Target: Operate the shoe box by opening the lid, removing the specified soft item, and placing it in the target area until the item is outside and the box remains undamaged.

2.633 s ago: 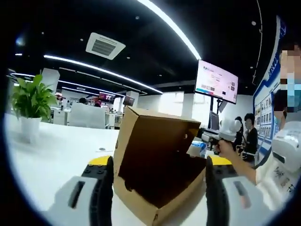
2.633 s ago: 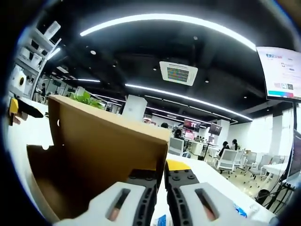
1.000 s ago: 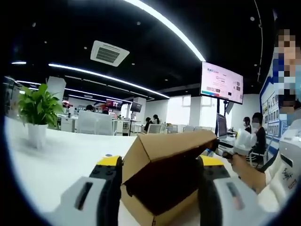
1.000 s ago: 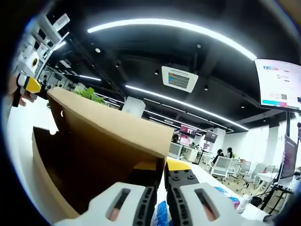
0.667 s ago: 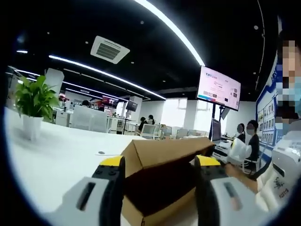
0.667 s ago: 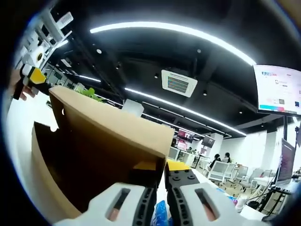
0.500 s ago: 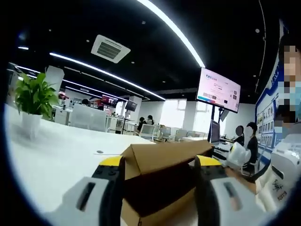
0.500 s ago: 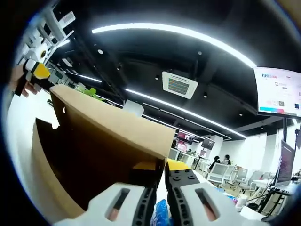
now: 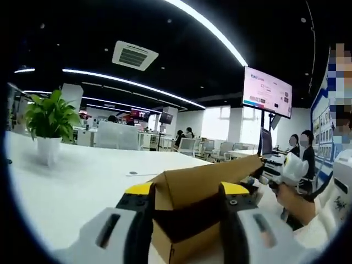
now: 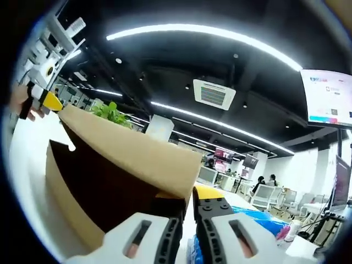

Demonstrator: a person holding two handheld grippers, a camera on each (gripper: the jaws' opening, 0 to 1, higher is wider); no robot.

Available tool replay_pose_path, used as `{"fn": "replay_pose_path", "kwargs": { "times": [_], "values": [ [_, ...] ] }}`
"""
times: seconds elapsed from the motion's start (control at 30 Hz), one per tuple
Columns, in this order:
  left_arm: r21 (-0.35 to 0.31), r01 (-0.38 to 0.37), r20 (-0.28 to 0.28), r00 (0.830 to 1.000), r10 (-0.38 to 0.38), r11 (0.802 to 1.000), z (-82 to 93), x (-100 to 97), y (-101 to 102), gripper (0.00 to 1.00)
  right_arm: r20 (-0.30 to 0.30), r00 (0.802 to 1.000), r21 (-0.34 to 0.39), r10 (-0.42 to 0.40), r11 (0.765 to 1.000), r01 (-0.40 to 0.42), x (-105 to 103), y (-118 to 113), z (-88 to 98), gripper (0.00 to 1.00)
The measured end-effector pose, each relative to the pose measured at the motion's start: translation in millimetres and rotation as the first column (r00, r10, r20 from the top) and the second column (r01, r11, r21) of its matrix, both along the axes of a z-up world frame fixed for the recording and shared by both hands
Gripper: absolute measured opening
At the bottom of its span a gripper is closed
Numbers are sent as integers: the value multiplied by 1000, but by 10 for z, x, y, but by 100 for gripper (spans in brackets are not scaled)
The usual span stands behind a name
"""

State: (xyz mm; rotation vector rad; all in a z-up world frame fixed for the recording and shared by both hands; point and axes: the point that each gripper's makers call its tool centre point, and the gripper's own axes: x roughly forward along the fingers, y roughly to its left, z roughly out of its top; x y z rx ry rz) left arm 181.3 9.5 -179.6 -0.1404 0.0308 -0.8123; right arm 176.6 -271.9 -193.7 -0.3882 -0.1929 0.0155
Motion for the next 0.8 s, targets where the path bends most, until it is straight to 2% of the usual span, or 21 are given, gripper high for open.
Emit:
{"fn": "replay_pose_path", "kwargs": {
  "times": [0.27,0.5,0.63,0.7,0.8],
  "values": [
    [-48,-9,-39,999,7,999,-95,8,-40,43,-22,1000,19,23,1000,-22,19,-3,-37,4],
    [-13,-26,-25,999,25,1000,-146,20,-40,40,-33,999,40,28,999,-27,70,-15,-39,3],
    [-79,-1,-99,995,-7,997,-188,34,-44,41,-37,999,64,20,998,-18,138,-26,-16,3],
    [-78,4,-125,992,-13,997,-231,48,-40,42,-40,999,63,14,998,-11,153,-29,-41,3],
    [-73,-10,-124,992,1,997,-231,61,-19,43,-43,999,52,22,998,-20,146,-11,-67,3]
  ]
}}
